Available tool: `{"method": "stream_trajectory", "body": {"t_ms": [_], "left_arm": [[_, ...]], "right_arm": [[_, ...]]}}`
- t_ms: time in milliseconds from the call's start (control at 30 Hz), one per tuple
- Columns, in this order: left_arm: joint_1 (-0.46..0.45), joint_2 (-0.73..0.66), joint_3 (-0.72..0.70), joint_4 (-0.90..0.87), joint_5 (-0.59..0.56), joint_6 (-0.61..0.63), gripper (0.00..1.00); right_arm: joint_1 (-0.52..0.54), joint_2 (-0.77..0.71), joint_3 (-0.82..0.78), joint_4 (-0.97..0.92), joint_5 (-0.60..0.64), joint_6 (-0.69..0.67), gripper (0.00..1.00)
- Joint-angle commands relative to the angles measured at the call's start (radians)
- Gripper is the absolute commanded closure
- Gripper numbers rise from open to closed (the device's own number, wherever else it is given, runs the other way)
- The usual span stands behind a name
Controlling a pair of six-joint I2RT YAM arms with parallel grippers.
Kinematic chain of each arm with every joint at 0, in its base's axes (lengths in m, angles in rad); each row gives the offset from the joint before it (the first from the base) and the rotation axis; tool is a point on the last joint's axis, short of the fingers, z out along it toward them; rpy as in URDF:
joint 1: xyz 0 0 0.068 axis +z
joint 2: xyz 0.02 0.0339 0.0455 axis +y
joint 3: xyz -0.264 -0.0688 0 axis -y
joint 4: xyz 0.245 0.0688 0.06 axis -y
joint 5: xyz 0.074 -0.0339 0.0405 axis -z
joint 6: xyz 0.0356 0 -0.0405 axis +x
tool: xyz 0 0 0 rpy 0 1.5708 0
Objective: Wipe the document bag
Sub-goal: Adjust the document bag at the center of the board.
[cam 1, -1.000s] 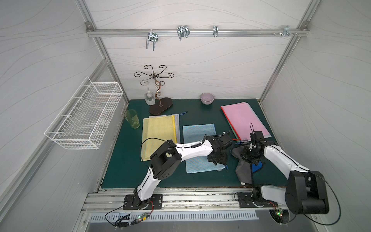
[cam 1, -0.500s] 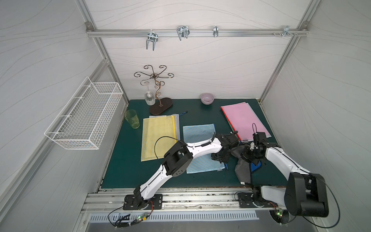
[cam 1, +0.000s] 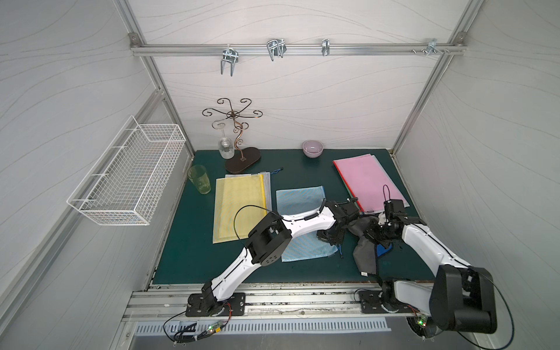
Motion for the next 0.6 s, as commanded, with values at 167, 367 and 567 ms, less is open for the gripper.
{"method": "stream_trajectory", "body": {"t_ms": [167,367,567], "left_arm": [[-0.008,0.029,-0.075,-0.014,0.006,0.007,1.0],[-0.012,-0.117,-0.188,0.09,-0.051,-0.013,0.94],[-0.03,-0.128,-0.144,0.093,-0.069,0.018,0.51]], "right_arm": [[-0.008,-0.016,-0.015,0.006,-0.01,-0.025,1.0],[-0.009,-0.031,-0.016,-0.014,0.016,-0.048,1.0],[-0.009,-0.055,-0.023,-0.025,0.021,-0.042,1.0]]}}
